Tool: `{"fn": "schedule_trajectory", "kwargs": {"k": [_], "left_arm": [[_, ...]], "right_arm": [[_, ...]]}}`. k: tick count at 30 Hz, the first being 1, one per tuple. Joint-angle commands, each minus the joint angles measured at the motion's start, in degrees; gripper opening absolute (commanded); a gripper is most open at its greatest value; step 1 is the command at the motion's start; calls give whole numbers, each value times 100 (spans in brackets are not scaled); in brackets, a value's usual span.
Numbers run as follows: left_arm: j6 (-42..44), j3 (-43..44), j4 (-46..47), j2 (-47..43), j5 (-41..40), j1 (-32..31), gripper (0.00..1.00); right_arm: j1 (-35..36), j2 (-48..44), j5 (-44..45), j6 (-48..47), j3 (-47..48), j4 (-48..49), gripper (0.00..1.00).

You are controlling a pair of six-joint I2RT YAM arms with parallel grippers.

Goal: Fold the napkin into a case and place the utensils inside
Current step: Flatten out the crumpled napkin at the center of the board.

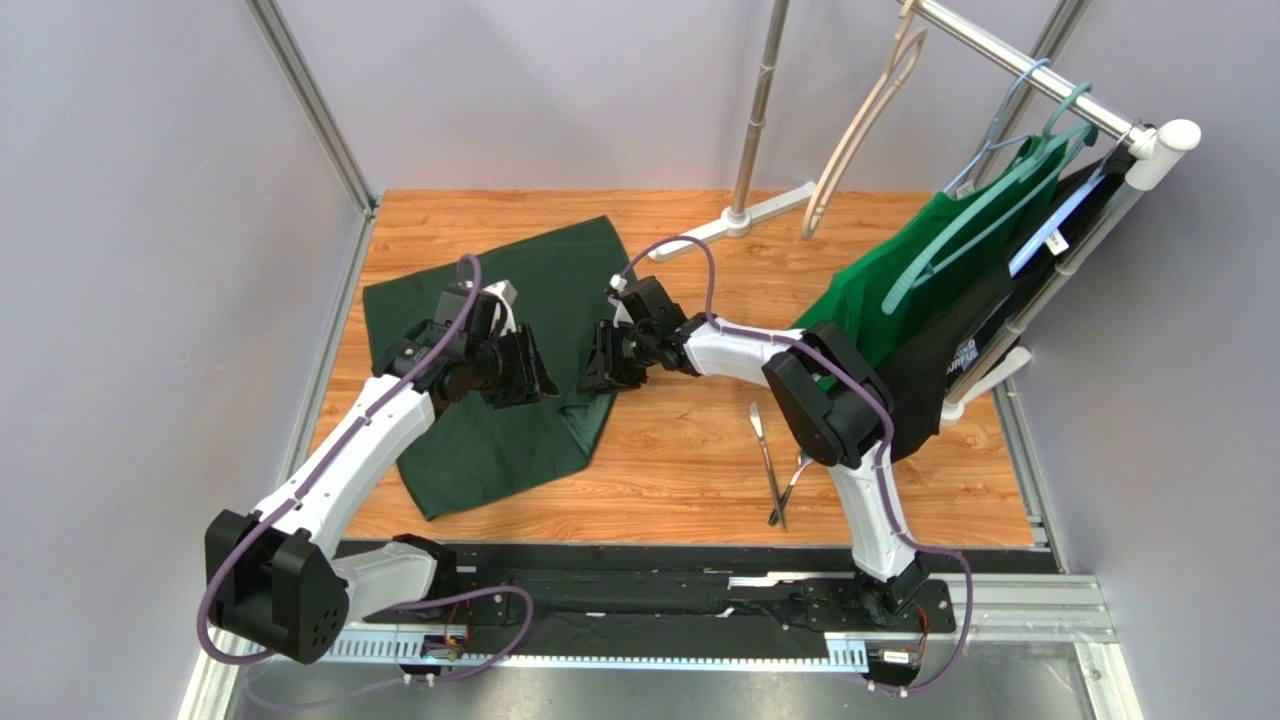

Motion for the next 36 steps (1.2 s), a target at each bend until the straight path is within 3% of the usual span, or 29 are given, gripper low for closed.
{"fn": "schedule_trajectory", "kwargs": {"k": [1,2,3,10,12,13,14,17,18,21,25,29,36], "left_arm": [[-212,157,-25,-80,189,252,45],[-248,131,-7,-45,190,400,45],[-266,131,11,-10,190,515,45],[-283,604,371,1597,329,1456,43],[-257,807,371,1983,235,1588,42],[-240,851,380,2064,155,1658,42],[-213,930,363,2117,68,1693,43],[-99,1123,161,2389,-371,1852,46],[-81,1159,117,2546,-529,1878,47],[-29,1448,-111,3099,-523,2229,45],[68,1809,-305,3654,-619,2344,44],[60,2353,-490,4234,-611,2397,44],[147,3557,-666,5517,109,2397,44]], "right_arm": [[18,87,-182,274,131,472,22],[1,-26,-138,214,122,332,5],[-34,-106,-68,152,96,166,0],[-368,-1854,1354,-1315,-948,-2198,0],[-561,-2380,1541,-1500,-1502,-2437,14],[-588,-2522,1689,-1597,-1599,-2498,36],[-588,-2637,1874,-1641,-1670,-2612,45],[-518,-2866,2436,-1887,-1470,-2526,60],[-457,-2806,2777,-1983,-1051,-2447,62],[-421,-2025,2544,-2282,-7,-1832,65],[-395,-156,2061,-2407,1979,-2435,58],[-237,384,2043,-2345,2355,-1964,55],[-219,833,2226,-2178,2565,-1664,54]]}}
